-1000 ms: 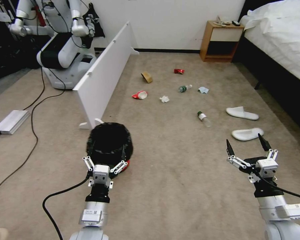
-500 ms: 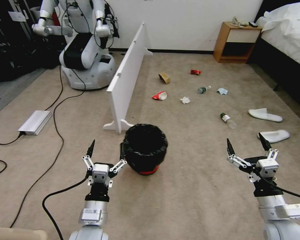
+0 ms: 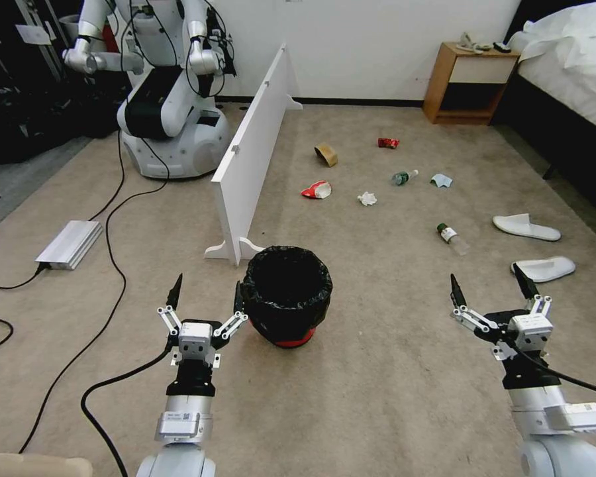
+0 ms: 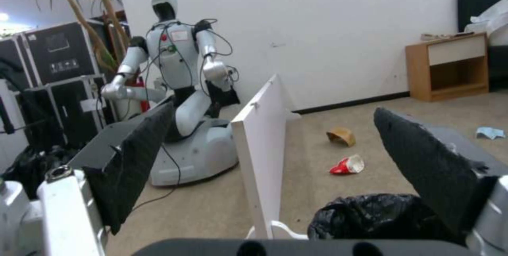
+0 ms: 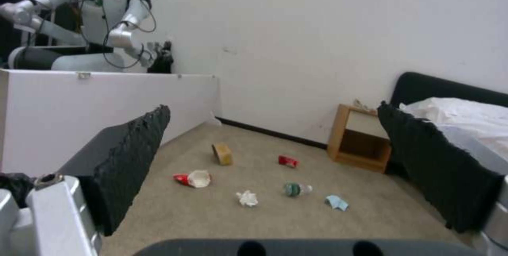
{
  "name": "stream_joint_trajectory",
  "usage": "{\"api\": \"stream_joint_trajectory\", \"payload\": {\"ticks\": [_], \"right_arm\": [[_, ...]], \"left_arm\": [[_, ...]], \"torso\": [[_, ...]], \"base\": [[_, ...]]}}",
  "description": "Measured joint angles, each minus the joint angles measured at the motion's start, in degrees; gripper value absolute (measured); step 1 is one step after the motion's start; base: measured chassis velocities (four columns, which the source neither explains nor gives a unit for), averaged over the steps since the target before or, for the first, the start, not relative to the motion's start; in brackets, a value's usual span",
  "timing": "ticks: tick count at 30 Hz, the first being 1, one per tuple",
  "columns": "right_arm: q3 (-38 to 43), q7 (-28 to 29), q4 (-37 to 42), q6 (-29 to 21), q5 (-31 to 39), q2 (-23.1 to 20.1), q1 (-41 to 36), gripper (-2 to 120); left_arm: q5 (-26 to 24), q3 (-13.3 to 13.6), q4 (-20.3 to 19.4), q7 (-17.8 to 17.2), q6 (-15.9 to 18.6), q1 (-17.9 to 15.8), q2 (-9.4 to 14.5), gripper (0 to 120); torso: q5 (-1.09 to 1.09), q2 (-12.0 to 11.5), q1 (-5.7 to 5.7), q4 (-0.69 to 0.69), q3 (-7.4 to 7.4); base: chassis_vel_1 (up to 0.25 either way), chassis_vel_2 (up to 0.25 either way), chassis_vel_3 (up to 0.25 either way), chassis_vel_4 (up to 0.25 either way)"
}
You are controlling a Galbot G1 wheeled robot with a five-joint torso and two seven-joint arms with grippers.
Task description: Pick up the trash bin, then pick up the garbage from the floor and place it into the trash bin.
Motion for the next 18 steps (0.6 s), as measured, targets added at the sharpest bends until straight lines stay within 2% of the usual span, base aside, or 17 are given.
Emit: {"api": "stream_joint_trajectory", "payload": {"ticks": [18], "right_arm": [[0.56,-1.74,0.36,-0.33,1.09,-0.38,-0.40,100]], "left_arm": [[1.40,0.30,-0.40,0.17,-0.74,1.15,-0.50,100]], "torso": [[0.01,0.00,0.00,-0.01,-0.01]], "base": [[-0.002,0.005,0.003,-0.003]]}}
